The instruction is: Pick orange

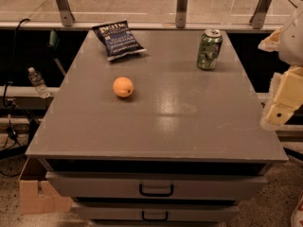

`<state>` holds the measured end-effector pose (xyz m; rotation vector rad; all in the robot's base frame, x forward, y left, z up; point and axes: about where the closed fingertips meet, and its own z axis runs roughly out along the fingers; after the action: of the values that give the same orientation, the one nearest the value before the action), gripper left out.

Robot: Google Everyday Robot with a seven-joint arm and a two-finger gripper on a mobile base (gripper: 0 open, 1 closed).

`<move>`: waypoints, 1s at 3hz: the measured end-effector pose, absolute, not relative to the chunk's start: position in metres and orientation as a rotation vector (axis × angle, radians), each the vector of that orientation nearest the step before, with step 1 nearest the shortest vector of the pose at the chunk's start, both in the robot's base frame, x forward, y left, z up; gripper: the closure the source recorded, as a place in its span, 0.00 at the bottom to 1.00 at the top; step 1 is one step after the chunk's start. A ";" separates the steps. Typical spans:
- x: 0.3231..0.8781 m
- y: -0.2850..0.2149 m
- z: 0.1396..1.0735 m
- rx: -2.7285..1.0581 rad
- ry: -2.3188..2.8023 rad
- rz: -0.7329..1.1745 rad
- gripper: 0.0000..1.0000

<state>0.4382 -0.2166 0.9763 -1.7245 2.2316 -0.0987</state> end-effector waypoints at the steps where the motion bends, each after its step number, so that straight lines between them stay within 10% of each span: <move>1: 0.438 -0.217 0.976 -1.724 2.231 -0.099 0.00; 3: 0.483 -0.133 0.925 -1.821 2.001 0.136 0.00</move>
Offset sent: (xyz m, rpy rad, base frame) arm 0.0401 0.0740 -0.0566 0.1860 0.0332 0.1630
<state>0.4834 -0.1331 0.9254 -1.8212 2.0010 0.1361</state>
